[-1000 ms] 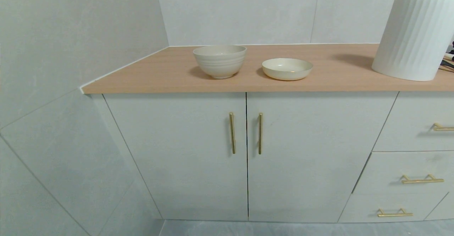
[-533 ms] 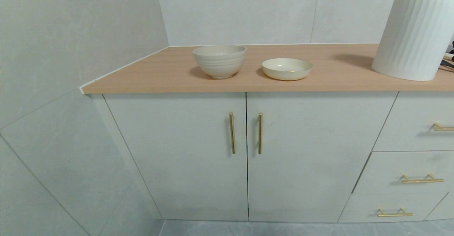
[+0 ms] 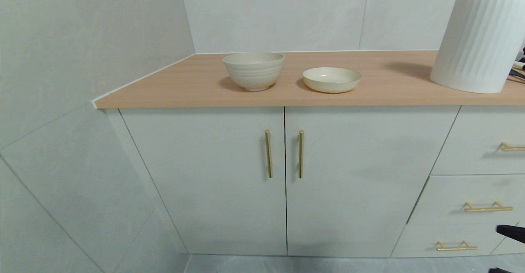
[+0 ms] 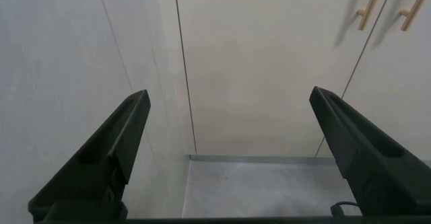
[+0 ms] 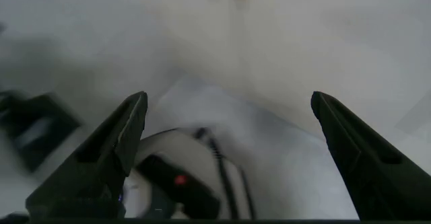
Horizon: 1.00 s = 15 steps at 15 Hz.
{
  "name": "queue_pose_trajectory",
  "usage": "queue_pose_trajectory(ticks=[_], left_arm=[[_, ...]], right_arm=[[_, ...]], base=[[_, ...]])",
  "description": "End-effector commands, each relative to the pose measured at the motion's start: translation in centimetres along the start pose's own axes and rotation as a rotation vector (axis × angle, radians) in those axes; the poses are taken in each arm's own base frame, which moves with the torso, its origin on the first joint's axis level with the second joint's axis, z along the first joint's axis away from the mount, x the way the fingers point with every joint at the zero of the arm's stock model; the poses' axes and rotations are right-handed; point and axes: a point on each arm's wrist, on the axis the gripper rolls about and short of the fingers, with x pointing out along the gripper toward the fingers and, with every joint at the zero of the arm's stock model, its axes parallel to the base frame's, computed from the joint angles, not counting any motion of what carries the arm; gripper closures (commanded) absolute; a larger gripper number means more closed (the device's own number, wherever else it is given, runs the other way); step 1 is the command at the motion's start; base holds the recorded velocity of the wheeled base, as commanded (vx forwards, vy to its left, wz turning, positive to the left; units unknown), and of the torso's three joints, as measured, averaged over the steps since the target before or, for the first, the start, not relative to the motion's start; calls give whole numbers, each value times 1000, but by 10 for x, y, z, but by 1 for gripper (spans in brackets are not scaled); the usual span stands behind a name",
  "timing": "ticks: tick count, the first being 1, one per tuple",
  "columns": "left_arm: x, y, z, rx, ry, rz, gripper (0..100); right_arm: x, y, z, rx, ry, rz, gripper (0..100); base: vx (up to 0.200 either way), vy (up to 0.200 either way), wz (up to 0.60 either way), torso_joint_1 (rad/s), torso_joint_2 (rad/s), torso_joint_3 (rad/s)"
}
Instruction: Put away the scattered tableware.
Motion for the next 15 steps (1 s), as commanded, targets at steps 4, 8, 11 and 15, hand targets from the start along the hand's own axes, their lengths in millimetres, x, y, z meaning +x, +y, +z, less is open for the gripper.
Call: queue_pose_trajectory(ticks=[4, 8, 11, 15], left_arm=[[0, 0, 0, -1, 0, 1, 0], [0, 0, 0, -1, 0, 1, 0], [0, 0, 0, 0, 0, 1, 0], [0, 0, 0, 0, 0, 1, 0]], right_arm=[[156, -11, 53, -29, 109, 179, 0], [209, -12, 69, 68, 121, 205, 0], [234, -4, 59, 80, 173, 233, 0], [275, 1, 40, 121, 113, 198, 0]], base=[[0, 0, 0, 0, 0, 0], [0, 0, 0, 0, 0, 0], [0, 0, 0, 0, 0, 0], [0, 0, 0, 0, 0, 0]])
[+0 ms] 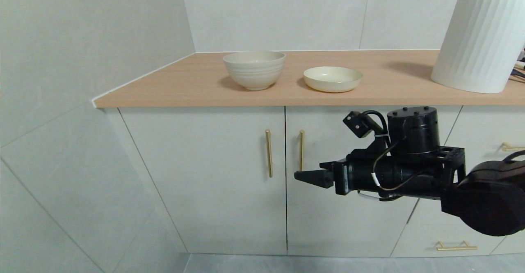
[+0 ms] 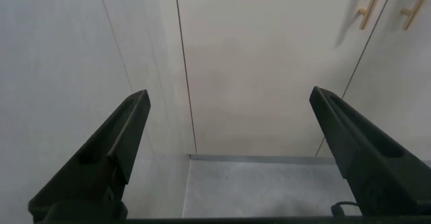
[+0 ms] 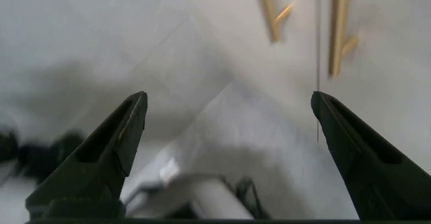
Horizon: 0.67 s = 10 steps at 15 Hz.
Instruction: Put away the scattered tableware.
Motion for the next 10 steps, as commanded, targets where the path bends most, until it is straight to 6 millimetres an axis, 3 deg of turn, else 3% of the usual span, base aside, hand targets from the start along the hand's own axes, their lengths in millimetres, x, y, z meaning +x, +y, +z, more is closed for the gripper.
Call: queue_pose_trajectory(ticks=[1, 10], left_arm=[[0, 0, 0, -1, 0, 1, 0], [0, 0, 0, 0, 0, 1, 0]], right_arm=[[29, -10, -21, 38, 10, -36, 0], [50, -20, -20, 55, -139, -63, 0]], base=[[0, 0, 0, 0, 0, 0], [0, 0, 0, 0, 0, 0]])
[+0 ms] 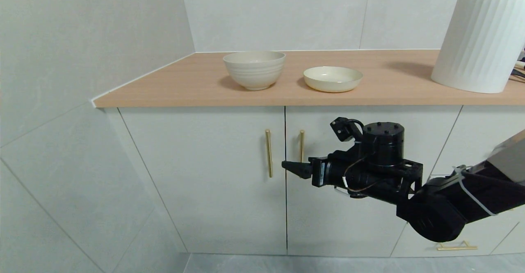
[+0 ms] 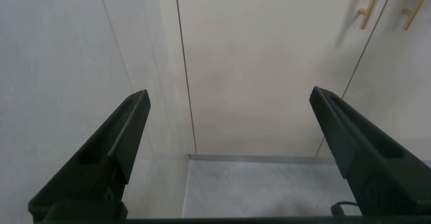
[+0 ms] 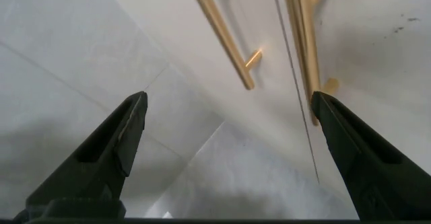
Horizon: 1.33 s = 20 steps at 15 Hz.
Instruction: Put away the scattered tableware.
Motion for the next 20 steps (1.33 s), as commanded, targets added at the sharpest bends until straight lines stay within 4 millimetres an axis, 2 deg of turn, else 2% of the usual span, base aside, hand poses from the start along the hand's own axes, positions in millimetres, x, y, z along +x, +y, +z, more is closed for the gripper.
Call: queue_pose_trajectory(ticks=[1, 6, 13, 20], left_arm=[[0, 0, 0, 0, 0, 1, 0], [0, 0, 0, -2, 0, 1, 0], [0, 0, 0, 0, 0, 1, 0], [0, 0, 0, 0, 0, 1, 0]], right_arm=[[7, -4, -3, 7, -3, -10, 0], [12, -10, 4, 55, -33, -22, 0], [34, -22, -4, 94, -62, -26, 0], [37, -18, -4, 151, -79, 4, 0]], base=[[0, 0, 0, 0, 0, 0], [0, 0, 0, 0, 0, 0], [0, 0, 0, 0, 0, 0], [0, 0, 0, 0, 0, 0]])
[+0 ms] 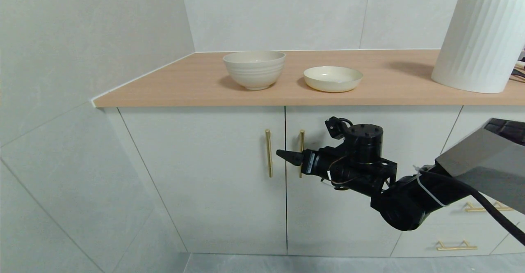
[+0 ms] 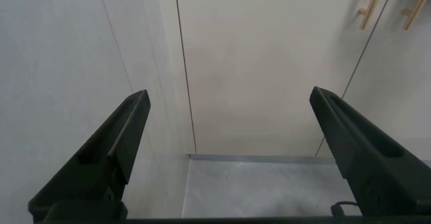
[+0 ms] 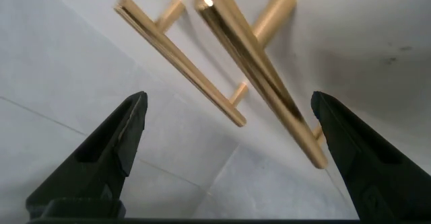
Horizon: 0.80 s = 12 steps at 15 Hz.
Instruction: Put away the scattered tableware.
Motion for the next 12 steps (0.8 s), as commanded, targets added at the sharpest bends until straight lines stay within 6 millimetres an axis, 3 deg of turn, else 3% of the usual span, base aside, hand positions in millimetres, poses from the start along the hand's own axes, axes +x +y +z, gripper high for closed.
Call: queue_pose_trajectory(ticks=[1, 6, 12], left_arm=[[0, 0, 0, 0, 0, 1, 0], [0, 0, 0, -1, 0, 1, 0], [0, 0, 0, -1, 0, 1, 0]], right_arm=[[-1, 5, 0, 1, 1, 12, 0], [-3, 13, -7, 2, 24, 27, 0], [-34, 29, -3, 30, 115, 165, 0]], base=[[0, 0, 0, 0, 0, 0], [0, 0, 0, 0, 0, 0], [0, 0, 0, 0, 0, 0]])
